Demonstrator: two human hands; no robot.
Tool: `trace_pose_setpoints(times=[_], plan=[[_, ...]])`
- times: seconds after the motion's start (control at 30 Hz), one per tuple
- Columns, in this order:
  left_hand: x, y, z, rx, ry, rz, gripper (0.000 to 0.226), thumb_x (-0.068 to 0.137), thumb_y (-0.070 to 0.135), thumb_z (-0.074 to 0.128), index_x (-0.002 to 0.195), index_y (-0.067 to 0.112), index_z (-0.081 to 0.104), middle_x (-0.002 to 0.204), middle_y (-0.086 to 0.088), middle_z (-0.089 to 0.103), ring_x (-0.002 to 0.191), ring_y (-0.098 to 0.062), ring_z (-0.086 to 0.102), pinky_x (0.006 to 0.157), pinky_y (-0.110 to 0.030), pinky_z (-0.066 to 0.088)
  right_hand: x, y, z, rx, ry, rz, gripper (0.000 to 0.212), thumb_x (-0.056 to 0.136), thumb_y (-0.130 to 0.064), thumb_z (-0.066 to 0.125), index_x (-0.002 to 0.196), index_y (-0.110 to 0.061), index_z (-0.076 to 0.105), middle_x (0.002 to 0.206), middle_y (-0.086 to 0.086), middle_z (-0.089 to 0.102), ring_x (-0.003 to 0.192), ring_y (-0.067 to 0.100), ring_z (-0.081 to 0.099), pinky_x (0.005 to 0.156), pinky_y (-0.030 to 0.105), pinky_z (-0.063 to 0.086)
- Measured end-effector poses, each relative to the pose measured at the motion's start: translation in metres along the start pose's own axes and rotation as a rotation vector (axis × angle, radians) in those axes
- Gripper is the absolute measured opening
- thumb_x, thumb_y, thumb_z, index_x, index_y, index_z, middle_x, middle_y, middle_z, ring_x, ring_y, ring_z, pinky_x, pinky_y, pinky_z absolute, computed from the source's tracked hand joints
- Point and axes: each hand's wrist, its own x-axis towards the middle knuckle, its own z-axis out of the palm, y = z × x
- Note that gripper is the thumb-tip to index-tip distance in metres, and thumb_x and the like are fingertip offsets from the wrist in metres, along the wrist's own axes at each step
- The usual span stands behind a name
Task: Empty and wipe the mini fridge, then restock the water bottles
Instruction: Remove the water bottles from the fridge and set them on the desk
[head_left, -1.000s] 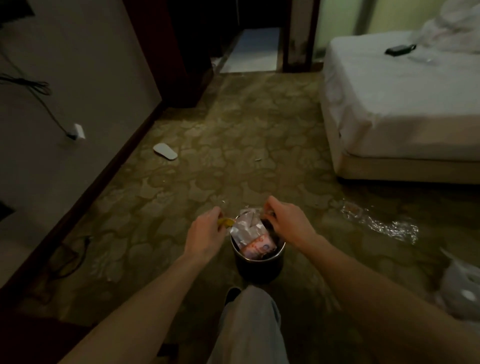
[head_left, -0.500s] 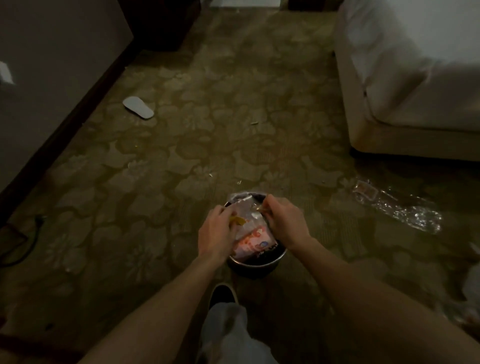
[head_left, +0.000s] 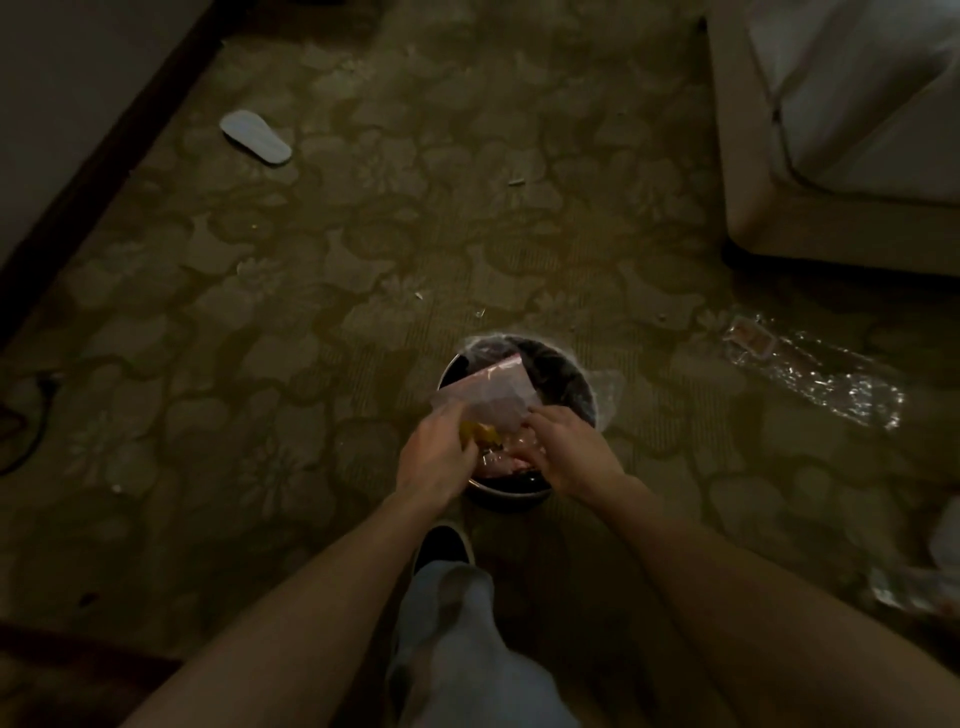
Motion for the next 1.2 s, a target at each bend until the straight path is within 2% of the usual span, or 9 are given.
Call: trace_pose_setpoints(times=[0.17,0.33,0.43,0.57,0.73,0.93,1.1,1.2], plan=[[-0.025,0.012,-0.028,0.022,0.011,0.049,0.037,0.091,0.031,0.063,0.127,0.029,0.053,0.126,0.008,0.057,0.113,-0.011,0.056,0.091,-0.039,0.054,-0.009,-0.018,-0.031,-0.097,0.039,-0.025,0.043,0.096,-0.035,0.058,0.136,-0.02,0.05,0.144,0.003,0.049,0.135,0.022,0.04,0.108,0.038,0.038],[-0.064,0.027,-0.07,0.127,0.031,0.066,0.057,0.092,0.049,0.057,0.142,0.024,0.045,0.146,0.004,0.047,0.133,-0.014,0.043,0.105,-0.039,0.045,-0.031,-0.058,-0.065,-0.169,0.076,-0.082,0.049,0.096,-0.04,0.055,0.14,-0.022,0.044,0.147,0.002,0.046,0.136,0.022,0.039,0.107,0.039,0.039],[-0.096,0.035,-0.101,0.188,0.075,0.068,0.06,0.094,0.05,0.056,0.146,0.024,0.041,0.152,0.002,0.04,0.139,-0.015,0.037,0.11,-0.036,0.037,-0.048,-0.086,-0.084,-0.204,0.061,-0.125,0.058,0.097,-0.04,0.055,0.147,-0.021,0.035,0.153,0.003,0.038,0.14,0.023,0.034,0.112,0.041,0.035],[-0.141,0.037,-0.147,0.263,0.164,0.046,0.067,0.094,0.055,0.05,0.15,0.022,0.035,0.157,0.001,0.032,0.143,-0.016,0.03,0.114,-0.033,0.028,-0.069,-0.131,-0.105,-0.239,0.073,-0.174,0.059,0.099,-0.048,0.043,0.15,-0.021,0.031,0.156,0.002,0.033,0.144,0.023,0.029,0.114,0.043,0.03],[-0.205,0.039,-0.201,0.345,0.302,0.024,0.069,0.092,0.059,0.05,0.149,0.022,0.038,0.157,-0.001,0.033,0.143,-0.019,0.031,0.117,-0.037,0.028,-0.103,-0.188,-0.128,-0.272,0.154,-0.278,0.066,0.095,-0.058,0.041,0.151,-0.026,0.027,0.155,-0.001,0.035,0.143,0.022,0.03,0.114,0.046,0.031],[-0.282,0.044,-0.254,0.465,0.468,0.042,0.064,0.09,0.061,0.045,0.141,0.023,0.045,0.151,-0.003,0.041,0.139,-0.022,0.036,0.115,-0.037,0.03,-0.14,-0.264,-0.163,-0.303,0.233,-0.385,0.066,0.095,-0.055,0.044,0.152,-0.027,0.024,0.155,-0.004,0.035,0.142,0.022,0.031,0.115,0.042,0.03],[-0.344,0.039,-0.293,0.487,0.551,-0.002,0.065,0.093,0.059,0.042,0.146,0.021,0.04,0.156,-0.002,0.034,0.143,-0.021,0.03,0.118,-0.035,0.022,-0.171,-0.331,-0.183,-0.315,0.259,-0.475,0.067,0.095,-0.054,0.044,0.153,-0.029,0.02,0.157,-0.005,0.03,0.144,0.021,0.028,0.116,0.044,0.027],[-0.382,0.034,-0.317,0.511,0.6,-0.017,0.064,0.094,0.058,0.041,0.147,0.022,0.039,0.157,-0.002,0.032,0.145,-0.021,0.026,0.119,-0.034,0.018,-0.192,-0.369,-0.19,-0.269,0.288,-0.558,0.066,0.096,-0.052,0.046,0.153,-0.027,0.023,0.155,-0.002,0.034,0.141,0.021,0.032,0.113,0.044,0.032]])
